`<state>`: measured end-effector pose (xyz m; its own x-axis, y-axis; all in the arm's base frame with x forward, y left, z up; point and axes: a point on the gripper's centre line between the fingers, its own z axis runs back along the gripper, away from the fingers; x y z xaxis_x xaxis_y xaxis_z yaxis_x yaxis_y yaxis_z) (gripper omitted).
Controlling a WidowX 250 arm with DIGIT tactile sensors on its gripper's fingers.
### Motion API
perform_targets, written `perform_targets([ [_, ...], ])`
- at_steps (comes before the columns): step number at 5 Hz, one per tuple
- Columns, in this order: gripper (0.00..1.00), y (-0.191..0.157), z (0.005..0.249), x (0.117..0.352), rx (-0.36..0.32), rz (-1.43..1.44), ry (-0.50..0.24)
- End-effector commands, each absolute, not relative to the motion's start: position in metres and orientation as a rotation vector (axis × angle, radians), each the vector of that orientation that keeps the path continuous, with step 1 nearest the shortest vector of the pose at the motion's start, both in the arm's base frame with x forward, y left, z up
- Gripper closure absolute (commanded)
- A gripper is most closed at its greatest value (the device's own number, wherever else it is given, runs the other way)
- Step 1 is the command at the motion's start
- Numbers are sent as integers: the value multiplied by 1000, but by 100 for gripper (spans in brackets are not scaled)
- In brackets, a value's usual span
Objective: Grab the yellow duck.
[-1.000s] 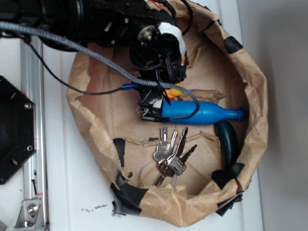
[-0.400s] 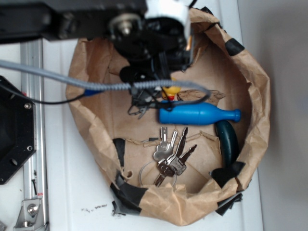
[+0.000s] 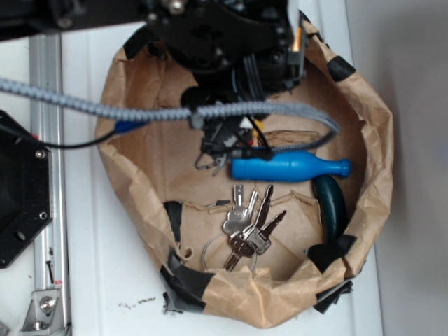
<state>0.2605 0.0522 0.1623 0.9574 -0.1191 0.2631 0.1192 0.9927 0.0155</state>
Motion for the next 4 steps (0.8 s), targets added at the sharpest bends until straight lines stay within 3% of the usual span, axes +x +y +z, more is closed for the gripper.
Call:
perform_targets([
  [1,0,76,117,249,-21,-261,-291],
  [3,0,83,68,265,21,-428,-176],
  [4,0,66,54,273,-19,-564,-169],
])
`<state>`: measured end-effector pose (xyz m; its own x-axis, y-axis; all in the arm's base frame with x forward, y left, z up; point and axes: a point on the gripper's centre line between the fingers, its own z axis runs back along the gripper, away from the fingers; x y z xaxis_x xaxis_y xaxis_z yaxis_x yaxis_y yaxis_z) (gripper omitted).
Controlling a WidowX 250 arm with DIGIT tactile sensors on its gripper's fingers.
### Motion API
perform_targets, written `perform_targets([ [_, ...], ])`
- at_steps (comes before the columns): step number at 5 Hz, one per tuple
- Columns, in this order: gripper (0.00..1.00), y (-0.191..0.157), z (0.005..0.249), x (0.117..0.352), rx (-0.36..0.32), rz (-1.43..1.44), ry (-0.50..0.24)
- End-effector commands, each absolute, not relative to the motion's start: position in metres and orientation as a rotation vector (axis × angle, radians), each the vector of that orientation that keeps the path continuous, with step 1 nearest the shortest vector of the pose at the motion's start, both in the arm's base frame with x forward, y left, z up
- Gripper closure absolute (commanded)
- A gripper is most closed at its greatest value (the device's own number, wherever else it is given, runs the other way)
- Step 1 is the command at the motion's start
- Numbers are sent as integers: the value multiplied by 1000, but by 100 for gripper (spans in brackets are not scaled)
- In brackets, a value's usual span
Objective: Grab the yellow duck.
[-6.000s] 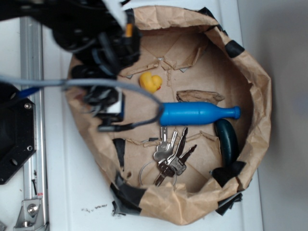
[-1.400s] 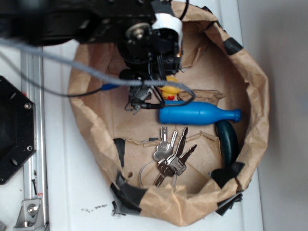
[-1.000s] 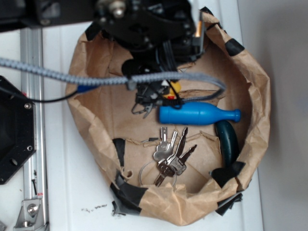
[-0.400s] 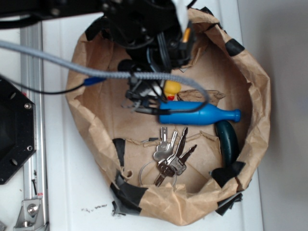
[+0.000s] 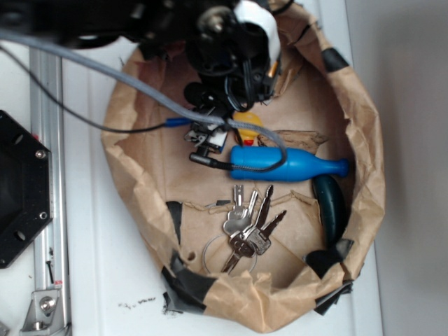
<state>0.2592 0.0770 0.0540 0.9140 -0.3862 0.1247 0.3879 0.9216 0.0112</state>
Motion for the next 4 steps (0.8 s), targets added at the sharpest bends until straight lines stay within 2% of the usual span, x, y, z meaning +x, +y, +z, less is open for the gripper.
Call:
perform_targets([
  [1,0,47,52,276,-82,-688,-187],
  [2,0,41,49,280,-60,-718,-183],
  [4,0,49,28,277,-45,-689,-132],
])
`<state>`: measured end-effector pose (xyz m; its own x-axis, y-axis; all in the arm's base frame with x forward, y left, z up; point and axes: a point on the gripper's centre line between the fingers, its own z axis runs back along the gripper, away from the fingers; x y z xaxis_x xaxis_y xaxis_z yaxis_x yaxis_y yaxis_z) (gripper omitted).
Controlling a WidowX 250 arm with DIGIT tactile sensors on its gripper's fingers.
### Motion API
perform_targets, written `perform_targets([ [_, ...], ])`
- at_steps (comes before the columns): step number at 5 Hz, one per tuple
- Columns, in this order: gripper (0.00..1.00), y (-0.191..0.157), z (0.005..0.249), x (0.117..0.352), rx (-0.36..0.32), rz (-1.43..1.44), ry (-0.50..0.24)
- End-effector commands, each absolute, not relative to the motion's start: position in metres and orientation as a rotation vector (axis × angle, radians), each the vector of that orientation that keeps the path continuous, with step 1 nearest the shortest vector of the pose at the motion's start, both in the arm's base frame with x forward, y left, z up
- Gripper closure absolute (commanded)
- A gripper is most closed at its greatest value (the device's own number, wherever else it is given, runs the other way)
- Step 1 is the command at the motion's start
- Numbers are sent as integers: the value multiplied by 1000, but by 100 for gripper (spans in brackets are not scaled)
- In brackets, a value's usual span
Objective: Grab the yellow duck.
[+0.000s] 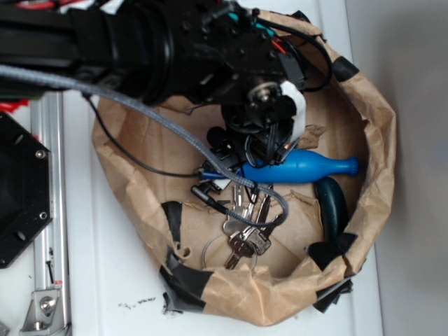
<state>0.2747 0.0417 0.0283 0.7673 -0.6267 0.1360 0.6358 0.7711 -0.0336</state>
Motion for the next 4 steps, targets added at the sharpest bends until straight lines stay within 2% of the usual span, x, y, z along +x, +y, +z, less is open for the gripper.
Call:
perform_targets([
  [1,100,63,26,270,-28,-588,-121],
  [2,100,71,49,269,6,-498,-111],
  [3,100,71,98,266,47,-384,-211],
  [4,100,61,147,258,64,-367,-273],
])
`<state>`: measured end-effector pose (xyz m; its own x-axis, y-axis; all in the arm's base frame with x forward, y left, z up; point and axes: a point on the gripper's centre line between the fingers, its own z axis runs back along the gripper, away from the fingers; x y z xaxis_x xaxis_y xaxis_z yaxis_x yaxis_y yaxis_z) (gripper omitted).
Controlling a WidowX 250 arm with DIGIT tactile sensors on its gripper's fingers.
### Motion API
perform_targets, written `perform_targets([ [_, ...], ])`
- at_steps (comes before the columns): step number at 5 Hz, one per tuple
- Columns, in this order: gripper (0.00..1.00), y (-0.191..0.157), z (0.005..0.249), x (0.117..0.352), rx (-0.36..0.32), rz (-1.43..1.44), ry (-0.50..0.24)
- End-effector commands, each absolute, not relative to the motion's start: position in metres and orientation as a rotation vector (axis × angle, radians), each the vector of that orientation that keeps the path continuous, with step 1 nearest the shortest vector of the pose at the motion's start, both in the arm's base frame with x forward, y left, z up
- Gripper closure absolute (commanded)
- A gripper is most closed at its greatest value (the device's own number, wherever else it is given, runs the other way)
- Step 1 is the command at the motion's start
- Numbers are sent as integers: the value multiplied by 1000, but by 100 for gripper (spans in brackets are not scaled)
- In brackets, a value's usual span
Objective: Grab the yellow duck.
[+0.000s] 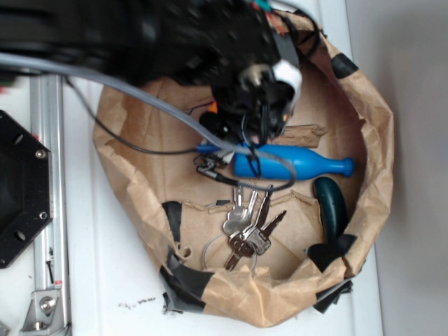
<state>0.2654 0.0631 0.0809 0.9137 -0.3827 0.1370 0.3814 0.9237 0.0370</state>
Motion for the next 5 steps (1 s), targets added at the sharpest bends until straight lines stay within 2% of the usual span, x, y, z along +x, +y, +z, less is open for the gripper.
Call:
perform_targets([
  [1,100,41,180,246,66,-266,-162],
  [2,100,26,205,230,63,-20,-123],
  [3,100,19,206,221,63,164,-216],
  [4,100,20,203,216,76,220,-262],
  [5,100,21,200,216,80,234,-252],
])
